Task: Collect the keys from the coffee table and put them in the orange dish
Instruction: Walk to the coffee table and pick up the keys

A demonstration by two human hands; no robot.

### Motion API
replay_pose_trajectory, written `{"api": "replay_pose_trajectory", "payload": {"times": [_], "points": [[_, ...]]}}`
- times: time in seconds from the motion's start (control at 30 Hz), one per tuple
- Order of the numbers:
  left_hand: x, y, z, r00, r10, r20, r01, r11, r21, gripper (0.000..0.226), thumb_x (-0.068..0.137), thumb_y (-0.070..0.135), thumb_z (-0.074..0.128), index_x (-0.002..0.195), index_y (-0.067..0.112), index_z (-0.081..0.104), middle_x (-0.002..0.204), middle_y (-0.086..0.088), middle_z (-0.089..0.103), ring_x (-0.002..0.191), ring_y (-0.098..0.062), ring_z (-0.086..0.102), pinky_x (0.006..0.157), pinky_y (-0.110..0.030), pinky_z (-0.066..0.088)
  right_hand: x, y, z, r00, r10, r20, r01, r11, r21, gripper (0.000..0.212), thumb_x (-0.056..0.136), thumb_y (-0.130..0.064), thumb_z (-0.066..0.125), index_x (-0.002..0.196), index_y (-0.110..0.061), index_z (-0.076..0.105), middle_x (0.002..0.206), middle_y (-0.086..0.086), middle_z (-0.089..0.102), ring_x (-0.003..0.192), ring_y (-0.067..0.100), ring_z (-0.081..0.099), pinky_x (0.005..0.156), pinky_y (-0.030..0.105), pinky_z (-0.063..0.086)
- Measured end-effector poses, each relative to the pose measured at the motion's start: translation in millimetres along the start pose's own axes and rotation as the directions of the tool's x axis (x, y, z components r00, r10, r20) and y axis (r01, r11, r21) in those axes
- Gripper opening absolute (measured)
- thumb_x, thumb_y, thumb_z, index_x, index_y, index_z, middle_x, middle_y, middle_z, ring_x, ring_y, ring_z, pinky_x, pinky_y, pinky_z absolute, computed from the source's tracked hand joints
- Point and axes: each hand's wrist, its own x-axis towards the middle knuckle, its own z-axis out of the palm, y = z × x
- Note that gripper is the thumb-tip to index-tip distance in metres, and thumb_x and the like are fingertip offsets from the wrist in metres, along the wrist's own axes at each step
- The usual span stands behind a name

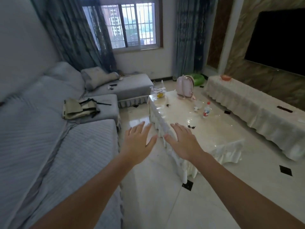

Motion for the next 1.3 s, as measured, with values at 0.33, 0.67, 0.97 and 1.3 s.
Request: {"api": "replay_pose_trajectory", "payload": {"times": [0.33, 0.67, 0.97, 1.3], "points": [[87.6, -85.4, 28.5, 0.989, -0.147, -0.030, 0.147, 0.989, -0.007, 0.069, 0.092, 0.063, 0.018, 0.146, 0.023, 0.033, 0.152, -0.009, 0.040, 0.137, -0.028, 0.039, 0.112, -0.045, 0.028, 140.2, -23.2, 39.7, 0.989, -0.127, 0.076, 0.127, 0.992, -0.001, 0.069, 0.093, -0.062, 0.035, 0.150, -0.023, 0.028, 0.158, 0.001, 0.027, 0.144, 0.022, 0.022, 0.117, 0.044, 0.018], [237.5, -177.6, 83.1, 0.997, -0.060, -0.049, 0.056, 0.994, -0.093, 0.065, 0.094, 0.065, 0.013, 0.144, 0.028, 0.029, 0.152, -0.006, 0.041, 0.139, -0.024, 0.037, 0.115, -0.048, 0.030, 302.1, -28.0, 78.6, 0.995, -0.067, 0.078, 0.074, 0.993, -0.091, 0.071, 0.092, -0.065, 0.034, 0.150, -0.025, 0.028, 0.157, 0.000, 0.029, 0.144, 0.022, 0.023, 0.115, 0.044, 0.021], [363.1, -201.4, 122.0, 0.999, 0.039, -0.021, -0.041, 0.992, -0.118, 0.065, 0.095, 0.066, 0.013, 0.144, 0.028, 0.033, 0.150, -0.006, 0.044, 0.138, -0.025, 0.040, 0.114, -0.048, 0.029, 405.6, 0.3, 80.9, 0.999, 0.034, 0.012, -0.033, 0.995, -0.094, 0.070, 0.092, -0.064, 0.034, 0.150, -0.024, 0.029, 0.158, 0.001, 0.027, 0.145, 0.022, 0.021, 0.114, 0.042, 0.019], [501.6, -200.6, 183.6, 0.996, 0.066, 0.061, -0.063, 0.997, -0.043, 0.066, 0.094, 0.067, 0.011, 0.144, 0.028, 0.030, 0.150, -0.006, 0.043, 0.137, -0.026, 0.041, 0.112, -0.046, 0.029, 544.2, 78.8, 89.7, 0.994, 0.098, 0.039, -0.097, 0.995, -0.021, 0.069, 0.093, -0.062, 0.035, 0.149, -0.022, 0.030, 0.158, 0.003, 0.027, 0.145, 0.023, 0.022, 0.114, 0.043, 0.021]]}}
